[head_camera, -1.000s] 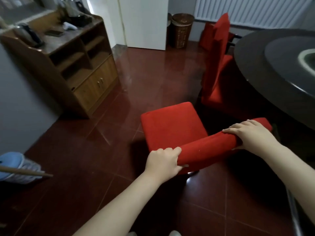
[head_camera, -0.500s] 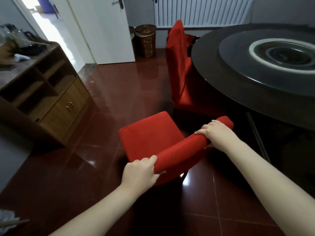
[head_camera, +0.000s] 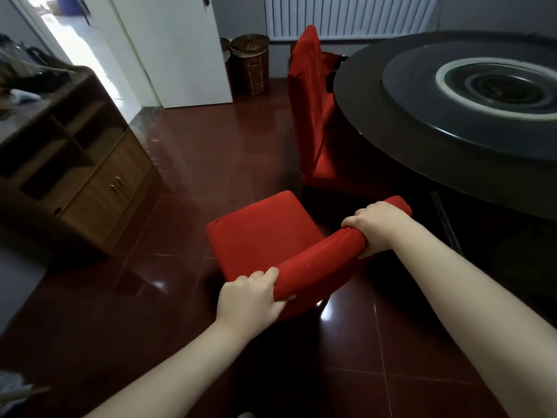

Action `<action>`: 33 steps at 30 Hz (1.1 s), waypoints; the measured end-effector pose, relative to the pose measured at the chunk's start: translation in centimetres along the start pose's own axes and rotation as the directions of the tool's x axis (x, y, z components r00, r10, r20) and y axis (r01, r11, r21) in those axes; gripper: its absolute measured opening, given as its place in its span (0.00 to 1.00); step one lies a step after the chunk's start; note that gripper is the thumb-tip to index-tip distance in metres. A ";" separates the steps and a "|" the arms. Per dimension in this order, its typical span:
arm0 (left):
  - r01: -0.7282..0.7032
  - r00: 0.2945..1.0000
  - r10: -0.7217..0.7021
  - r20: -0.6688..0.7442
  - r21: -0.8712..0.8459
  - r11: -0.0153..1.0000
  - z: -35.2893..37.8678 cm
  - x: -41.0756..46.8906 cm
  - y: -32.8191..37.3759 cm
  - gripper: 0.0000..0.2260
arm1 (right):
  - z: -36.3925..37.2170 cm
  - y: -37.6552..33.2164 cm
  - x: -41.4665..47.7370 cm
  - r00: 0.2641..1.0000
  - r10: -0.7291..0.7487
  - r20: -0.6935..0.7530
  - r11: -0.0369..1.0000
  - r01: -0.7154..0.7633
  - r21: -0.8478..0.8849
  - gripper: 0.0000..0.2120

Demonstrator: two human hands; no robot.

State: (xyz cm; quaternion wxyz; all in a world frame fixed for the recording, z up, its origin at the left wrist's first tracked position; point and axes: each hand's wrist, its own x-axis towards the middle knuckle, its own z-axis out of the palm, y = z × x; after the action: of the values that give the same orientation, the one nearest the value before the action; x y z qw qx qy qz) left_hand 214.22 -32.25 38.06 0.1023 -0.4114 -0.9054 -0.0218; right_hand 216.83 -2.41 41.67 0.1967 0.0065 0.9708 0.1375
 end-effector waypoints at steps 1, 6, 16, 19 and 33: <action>0.002 1.000 -0.002 0.009 -0.004 1.000 0.0 0.0 0.0 0.23 | 0.5 -0.1 -0.2 0.999 0.007 -0.040 1.000 -0.008 -0.013 0.33; 0.033 0.999 -0.033 0.019 -0.021 0.999 0.2 -0.5 0.3 0.23 | 1.8 -0.7 -1.0 0.995 0.041 -0.091 0.999 -0.042 -0.008 0.31; -0.007 0.999 0.008 0.038 -0.041 0.999 -0.2 -2.7 1.7 0.22 | 3.4 -1.9 -4.3 0.989 0.099 -0.107 0.995 -0.096 0.034 0.31; -0.029 0.998 0.031 0.045 -0.040 0.999 -0.4 -4.0 2.3 0.22 | 4.4 -2.6 -6.0 0.986 0.126 -0.106 0.991 -0.121 0.056 0.32; -0.185 0.977 0.192 0.093 -0.083 0.979 -1.1 -9.9 2.1 0.27 | 6.7 -9.4 -14.3 0.940 0.339 -0.027 0.927 -0.329 0.181 0.30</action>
State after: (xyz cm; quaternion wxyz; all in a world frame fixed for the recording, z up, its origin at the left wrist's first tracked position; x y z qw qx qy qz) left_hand 222.33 -38.34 37.02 0.0431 -0.4996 -0.8648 -0.0247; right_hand 232.96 -10.63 38.61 0.1412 0.1851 0.9689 0.0839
